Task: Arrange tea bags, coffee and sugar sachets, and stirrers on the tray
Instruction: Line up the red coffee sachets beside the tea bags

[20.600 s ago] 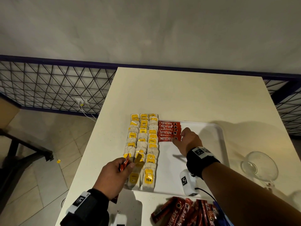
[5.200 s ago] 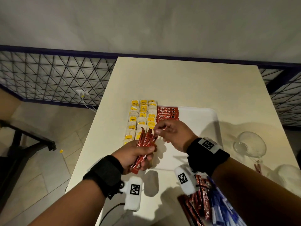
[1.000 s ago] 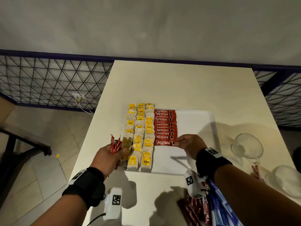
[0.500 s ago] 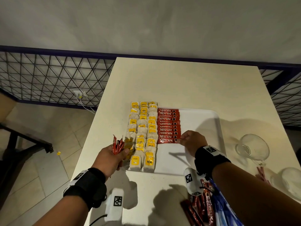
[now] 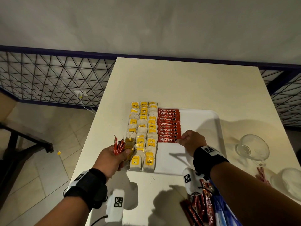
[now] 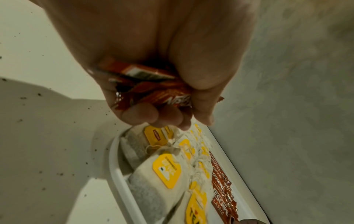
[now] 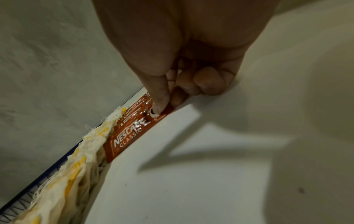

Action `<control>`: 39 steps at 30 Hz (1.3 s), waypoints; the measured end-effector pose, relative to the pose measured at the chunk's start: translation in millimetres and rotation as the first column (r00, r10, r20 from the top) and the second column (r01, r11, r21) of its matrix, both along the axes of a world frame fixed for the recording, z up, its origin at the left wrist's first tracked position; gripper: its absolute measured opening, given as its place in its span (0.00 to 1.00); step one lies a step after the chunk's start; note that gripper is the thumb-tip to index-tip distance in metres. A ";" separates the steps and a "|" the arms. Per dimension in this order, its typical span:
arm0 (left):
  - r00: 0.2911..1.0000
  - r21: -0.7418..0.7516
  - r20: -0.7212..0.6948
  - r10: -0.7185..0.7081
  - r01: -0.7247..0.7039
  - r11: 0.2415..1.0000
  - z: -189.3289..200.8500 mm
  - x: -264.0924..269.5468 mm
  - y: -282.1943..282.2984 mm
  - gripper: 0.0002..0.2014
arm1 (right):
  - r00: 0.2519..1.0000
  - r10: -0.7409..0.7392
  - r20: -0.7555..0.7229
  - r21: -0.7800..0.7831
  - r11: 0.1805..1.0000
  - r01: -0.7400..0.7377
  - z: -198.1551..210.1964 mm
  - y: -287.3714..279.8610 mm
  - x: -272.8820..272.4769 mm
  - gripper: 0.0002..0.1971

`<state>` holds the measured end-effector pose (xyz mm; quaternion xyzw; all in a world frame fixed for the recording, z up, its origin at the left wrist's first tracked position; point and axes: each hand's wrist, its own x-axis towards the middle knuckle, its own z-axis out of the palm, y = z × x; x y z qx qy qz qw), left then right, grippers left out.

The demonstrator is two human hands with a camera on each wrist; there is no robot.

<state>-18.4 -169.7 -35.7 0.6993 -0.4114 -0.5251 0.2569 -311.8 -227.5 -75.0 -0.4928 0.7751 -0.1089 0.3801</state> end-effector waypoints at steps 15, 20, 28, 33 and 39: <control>0.969 0.021 -0.231 -0.091 0.098 0.995 7.3 -3.7 5.1 0.20 | 1.000 -0.017 0.008 -0.052 0.998 0.018 1.9 0.8 -2.3 0.12; 0.843 0.119 -0.537 -0.043 0.126 0.985 11.6 -15.4 7.8 0.21 | 0.980 0.091 0.175 -0.278 0.960 -0.039 35.7 7.3 16.4 0.11; 0.709 0.116 -0.669 -0.220 0.393 0.912 25.5 -44.2 3.0 0.09 | 0.743 0.525 0.415 -0.358 0.845 -0.397 84.0 21.8 52.5 0.04; 0.717 0.058 -0.664 -0.211 0.330 0.942 26.6 -37.3 5.5 0.09 | 0.787 0.401 0.469 -0.304 0.910 -0.282 85.3 21.2 34.3 0.07; 0.851 -0.011 -0.525 0.014 -0.023 1.000 26.1 -45.1 4.5 0.04 | 0.782 0.282 0.555 -0.262 0.952 -0.157 79.1 25.0 26.0 0.05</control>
